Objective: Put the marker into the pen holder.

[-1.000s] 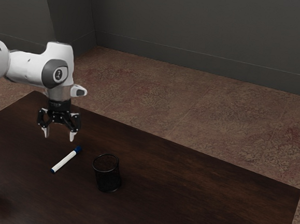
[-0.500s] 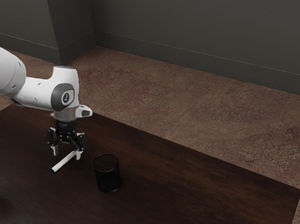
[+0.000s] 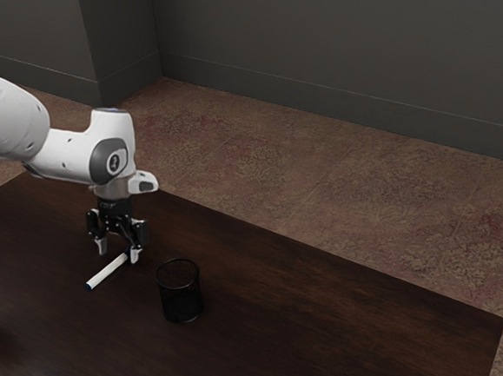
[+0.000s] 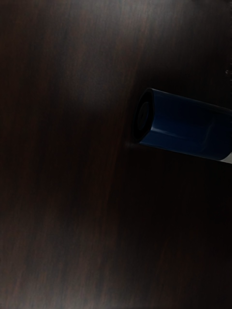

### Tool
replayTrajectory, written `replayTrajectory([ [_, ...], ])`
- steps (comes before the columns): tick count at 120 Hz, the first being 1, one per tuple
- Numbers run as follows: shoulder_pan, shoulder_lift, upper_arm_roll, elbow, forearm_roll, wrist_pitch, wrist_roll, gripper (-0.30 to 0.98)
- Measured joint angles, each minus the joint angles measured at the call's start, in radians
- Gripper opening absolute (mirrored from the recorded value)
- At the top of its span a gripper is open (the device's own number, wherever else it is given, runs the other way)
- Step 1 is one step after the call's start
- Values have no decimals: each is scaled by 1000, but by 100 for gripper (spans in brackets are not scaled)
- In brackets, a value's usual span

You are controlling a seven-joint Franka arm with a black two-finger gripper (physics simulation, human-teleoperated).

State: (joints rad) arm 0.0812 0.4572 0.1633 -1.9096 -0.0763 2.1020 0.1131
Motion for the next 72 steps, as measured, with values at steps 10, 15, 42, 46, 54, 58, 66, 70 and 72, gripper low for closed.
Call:
replayTrajectory([
  [10, 0, -3, 1, 0, -6, 1, 14, 45],
  [15, 0, -4, 1, 0, -7, 1, 21, 37],
  [42, 0, -3, 1, -1, -8, 1, 51, 4],
  [46, 0, -3, 1, -1, -8, 2, 54, 2],
  [54, 0, -2, 1, 0, -5, 2, 60, -2],
  [58, 0, -2, 1, 0, -3, 3, 61, -4],
  [66, 0, -1, 1, -1, 1, 4, 64, -6],
  [70, 0, -1, 1, -2, 3, 5, 65, -7],
  [72, 0, -1, 1, -2, 4, 6, 65, -8],
])
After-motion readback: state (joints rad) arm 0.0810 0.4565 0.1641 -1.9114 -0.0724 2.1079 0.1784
